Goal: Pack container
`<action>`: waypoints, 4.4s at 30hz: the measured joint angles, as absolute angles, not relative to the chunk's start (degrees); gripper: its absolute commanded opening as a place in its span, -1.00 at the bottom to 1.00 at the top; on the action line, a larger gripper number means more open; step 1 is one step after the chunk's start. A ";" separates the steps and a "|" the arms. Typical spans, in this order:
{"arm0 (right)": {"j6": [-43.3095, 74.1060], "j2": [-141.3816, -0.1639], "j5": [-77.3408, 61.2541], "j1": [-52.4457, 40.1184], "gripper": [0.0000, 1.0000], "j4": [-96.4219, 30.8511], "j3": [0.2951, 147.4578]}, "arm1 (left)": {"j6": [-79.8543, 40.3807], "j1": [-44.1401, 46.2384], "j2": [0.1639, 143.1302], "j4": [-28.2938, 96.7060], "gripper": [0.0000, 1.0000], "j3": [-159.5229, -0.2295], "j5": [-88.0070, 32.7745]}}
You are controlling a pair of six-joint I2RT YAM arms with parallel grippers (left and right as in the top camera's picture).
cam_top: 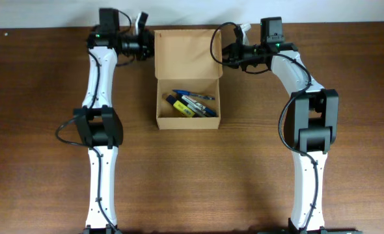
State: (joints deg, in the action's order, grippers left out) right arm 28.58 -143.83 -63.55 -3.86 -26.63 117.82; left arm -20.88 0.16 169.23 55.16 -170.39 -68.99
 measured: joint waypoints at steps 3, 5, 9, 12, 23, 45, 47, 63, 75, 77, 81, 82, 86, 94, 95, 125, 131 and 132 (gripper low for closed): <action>28.73 -143.55 -63.81 -3.86 -0.93 -26.63 117.82 | -20.88 0.10 169.23 57.30 -0.97 -176.51 -69.23; 28.75 -142.71 -63.81 -3.90 -0.93 -26.72 117.82 | -20.86 0.01 169.12 59.20 -0.97 -179.08 -69.28; 27.73 -138.74 -62.65 -4.10 -0.92 -31.07 117.86 | -19.05 0.01 168.92 66.65 -0.97 -179.59 -68.88; 24.80 -134.15 -59.72 -4.71 -0.92 -38.17 117.93 | -15.49 0.21 168.79 74.08 -0.97 -179.59 -67.05; 13.30 -124.14 -43.88 -10.44 -0.93 -59.42 118.43 | -3.33 3.57 158.80 91.55 -0.97 -179.52 -53.82; 7.29 -117.91 -9.74 -24.75 -0.92 -76.55 118.43 | -0.45 10.02 145.29 96.51 -0.97 -177.73 -24.08; 7.14 -115.63 -7.68 -24.82 -0.92 -77.95 118.43 | -0.45 10.13 142.10 96.51 -0.97 -175.94 -20.95; 5.34 -111.59 -1.48 -26.26 -0.93 -79.77 118.48 | 3.33 16.43 121.43 90.94 -0.96 -130.08 -12.36; 5.10 -117.32 -1.32 -26.26 -0.92 -73.91 111.24 | 3.99 16.64 121.93 76.03 -0.97 -109.49 -14.33; 5.13 -118.56 -1.32 -26.26 -0.92 -71.88 108.38 | 4.10 16.58 121.78 74.85 -0.96 -108.18 -14.70; 5.08 -118.41 -1.30 -26.26 -0.93 -68.16 103.94 | 4.14 16.49 120.62 72.88 -0.96 -106.21 -15.00; 5.04 -118.19 -1.30 -26.26 -0.92 -67.70 103.35 | 4.14 16.49 120.38 72.53 -0.96 -105.80 -15.07; 4.91 -117.69 -1.30 -26.26 -0.93 -66.96 102.72 | 4.12 16.49 120.05 71.99 -0.96 -105.30 -15.03; 4.49 -117.60 0.75 -24.82 -0.93 -71.24 109.03 | 4.14 16.10 121.21 77.67 -0.96 -111.33 -13.37; 4.47 -117.56 1.37 -24.18 -0.92 -72.23 111.61 | 4.14 15.75 121.45 78.76 -0.96 -113.78 -13.23; 3.60 -110.10 6.20 -2.98 0.98 -87.29 159.33 | 4.95 0.82 117.75 90.78 0.99 -170.89 0.47; 3.57 -110.10 6.20 -2.98 0.98 -87.29 159.33 | 4.97 0.82 117.75 90.89 0.99 -170.89 0.47; 3.62 -110.10 6.20 -2.98 0.98 -87.29 159.33 | 4.97 0.82 117.75 90.89 0.99 -170.89 0.47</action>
